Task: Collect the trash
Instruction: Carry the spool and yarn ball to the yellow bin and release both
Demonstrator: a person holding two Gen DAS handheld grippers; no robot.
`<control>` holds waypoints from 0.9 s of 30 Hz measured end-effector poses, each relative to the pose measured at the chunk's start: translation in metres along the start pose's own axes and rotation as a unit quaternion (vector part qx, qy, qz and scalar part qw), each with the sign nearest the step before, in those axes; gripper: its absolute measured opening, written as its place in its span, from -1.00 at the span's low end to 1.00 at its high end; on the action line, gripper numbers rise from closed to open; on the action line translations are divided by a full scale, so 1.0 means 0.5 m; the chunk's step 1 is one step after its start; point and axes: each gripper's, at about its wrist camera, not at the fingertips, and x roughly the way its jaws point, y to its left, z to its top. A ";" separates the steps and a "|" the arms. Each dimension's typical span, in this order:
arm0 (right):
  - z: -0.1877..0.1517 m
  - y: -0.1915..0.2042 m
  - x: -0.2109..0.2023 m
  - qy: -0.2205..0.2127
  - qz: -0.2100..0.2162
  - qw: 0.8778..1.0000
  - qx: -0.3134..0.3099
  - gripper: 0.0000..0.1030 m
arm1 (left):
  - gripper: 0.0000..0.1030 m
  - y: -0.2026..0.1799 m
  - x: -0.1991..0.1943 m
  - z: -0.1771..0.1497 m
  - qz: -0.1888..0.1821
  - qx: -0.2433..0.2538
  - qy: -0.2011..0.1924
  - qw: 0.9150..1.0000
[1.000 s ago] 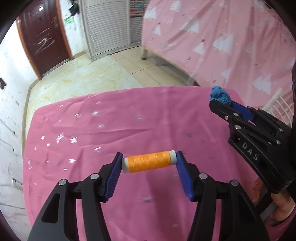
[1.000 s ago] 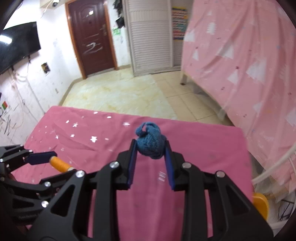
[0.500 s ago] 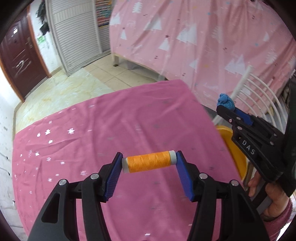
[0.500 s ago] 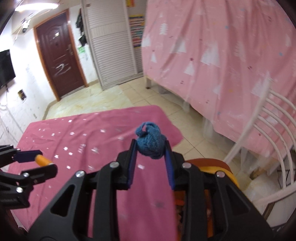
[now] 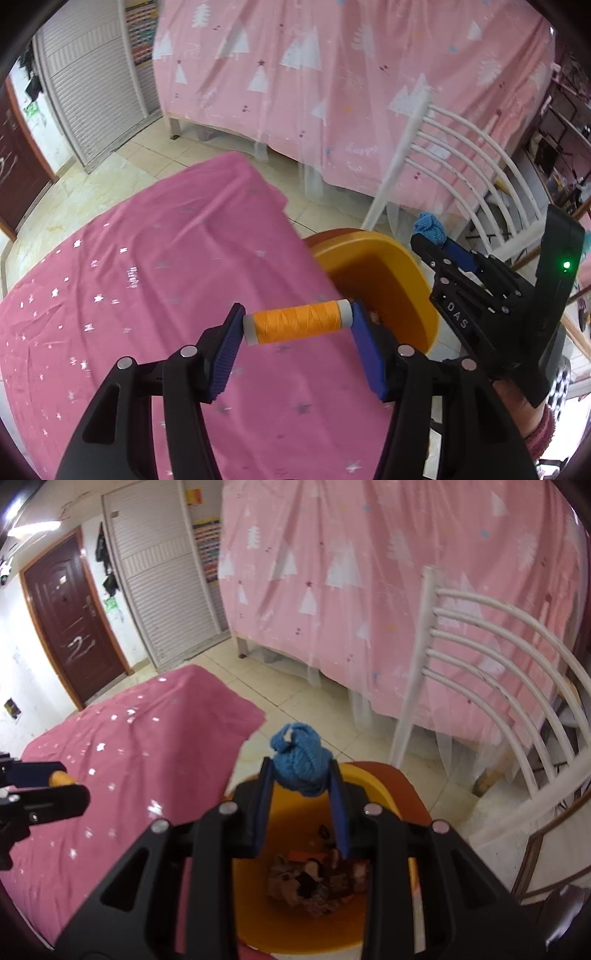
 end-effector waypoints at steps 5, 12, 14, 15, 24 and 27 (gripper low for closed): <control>-0.019 -0.045 0.002 0.002 -0.004 1.000 0.018 -0.46 | 0.02 -0.049 0.024 0.006 0.006 0.018 0.010 1.000; -0.035 -0.074 0.011 0.005 -0.005 1.000 0.024 -0.46 | 0.01 -0.095 0.058 0.013 0.017 0.037 0.020 0.999; -0.039 -0.077 0.013 0.006 -0.002 1.000 0.027 -0.46 | 0.02 -0.103 0.066 0.014 0.019 0.040 0.024 0.999; -0.041 -0.079 0.014 0.008 -0.001 1.000 0.028 -0.46 | 0.02 -0.105 0.070 0.015 0.020 0.042 0.025 0.999; -0.063 -0.086 0.044 0.036 0.009 0.999 0.018 -0.40 | 0.03 -0.138 0.101 0.025 0.023 0.050 0.033 0.998; -0.070 -0.084 0.051 0.045 0.006 0.999 0.015 0.02 | 0.09 -0.146 0.113 0.027 0.014 0.054 0.040 0.998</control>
